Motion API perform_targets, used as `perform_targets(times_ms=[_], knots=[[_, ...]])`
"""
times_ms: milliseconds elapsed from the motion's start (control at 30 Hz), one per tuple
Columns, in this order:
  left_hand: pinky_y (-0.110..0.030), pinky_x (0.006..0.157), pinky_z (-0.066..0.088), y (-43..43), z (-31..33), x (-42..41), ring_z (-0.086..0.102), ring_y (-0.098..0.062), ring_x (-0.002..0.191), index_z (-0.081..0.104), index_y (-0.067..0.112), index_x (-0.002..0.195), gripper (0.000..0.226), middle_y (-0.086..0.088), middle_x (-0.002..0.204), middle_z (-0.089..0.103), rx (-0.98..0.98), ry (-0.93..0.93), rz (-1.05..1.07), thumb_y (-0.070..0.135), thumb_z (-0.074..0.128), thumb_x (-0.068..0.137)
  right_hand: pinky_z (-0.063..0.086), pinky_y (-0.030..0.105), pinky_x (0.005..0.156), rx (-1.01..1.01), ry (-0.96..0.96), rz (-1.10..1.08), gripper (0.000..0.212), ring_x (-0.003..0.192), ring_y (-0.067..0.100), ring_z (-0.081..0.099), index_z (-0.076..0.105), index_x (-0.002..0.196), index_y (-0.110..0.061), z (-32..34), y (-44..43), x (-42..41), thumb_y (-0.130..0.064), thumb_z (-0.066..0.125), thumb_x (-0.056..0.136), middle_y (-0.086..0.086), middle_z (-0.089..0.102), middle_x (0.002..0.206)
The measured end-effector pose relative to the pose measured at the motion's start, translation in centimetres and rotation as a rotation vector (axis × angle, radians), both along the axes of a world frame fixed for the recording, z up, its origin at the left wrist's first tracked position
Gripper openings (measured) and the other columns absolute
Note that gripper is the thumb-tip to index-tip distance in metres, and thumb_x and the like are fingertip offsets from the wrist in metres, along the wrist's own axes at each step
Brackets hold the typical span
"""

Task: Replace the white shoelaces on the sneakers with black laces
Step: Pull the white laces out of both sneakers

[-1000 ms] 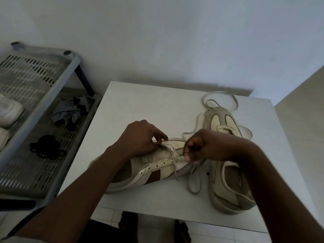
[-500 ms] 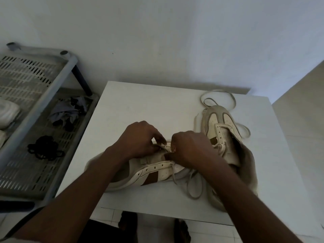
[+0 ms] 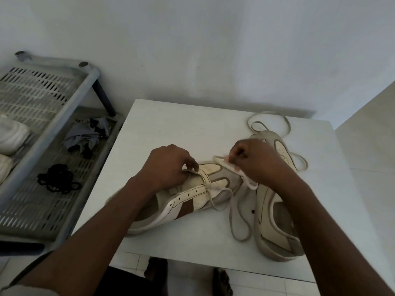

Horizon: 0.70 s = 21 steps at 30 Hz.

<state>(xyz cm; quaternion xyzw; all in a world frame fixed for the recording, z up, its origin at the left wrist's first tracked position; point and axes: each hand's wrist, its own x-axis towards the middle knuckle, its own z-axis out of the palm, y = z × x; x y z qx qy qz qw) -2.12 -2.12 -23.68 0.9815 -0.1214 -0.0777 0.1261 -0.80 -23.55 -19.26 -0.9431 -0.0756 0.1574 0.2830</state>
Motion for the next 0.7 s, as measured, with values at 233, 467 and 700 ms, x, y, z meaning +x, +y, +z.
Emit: perform_targets(times_ms=[233,467,700], knots=[[-0.023,0.062,0.036,-0.1,-0.2,0.0,0.053,-0.003,0.074,0.071,0.032,0.077,0.012,0.017,0.080,0.061,-0.171,-0.088,-0.073,0.042,0.068,0.080,0.048,0.029,0.075,0.041,-0.285,-0.185,0.021,0.086,0.009,0.061,0.066,0.098,-0.021,-1.1,-0.7,0.2,-0.038,0.069,0.085,-0.008,0.068,0.097],[-0.022,0.056,0.034,-0.9,0.6,-0.9,0.046,0.001,0.053,0.069,0.023,0.075,0.026,0.016,0.054,0.049,-0.138,0.031,-0.215,0.049,0.068,0.074,0.042,0.027,0.070,-0.311,-0.009,0.284,0.020,0.095,0.015,0.060,0.066,0.098,-0.032,-2.1,2.7,-2.7,-0.045,0.067,0.083,-0.008,0.064,0.098],[-0.019,0.058,0.035,-1.1,0.5,-0.7,0.047,0.001,0.061,0.054,0.031,0.081,0.032,0.018,0.064,0.050,-0.060,0.177,-0.212,0.044,0.080,0.068,0.041,0.026,0.066,-0.022,-0.038,0.095,0.010,0.069,-0.001,0.052,0.065,0.082,-0.025,-2.8,2.4,-1.7,-0.022,0.058,0.089,-0.020,0.058,0.070]])
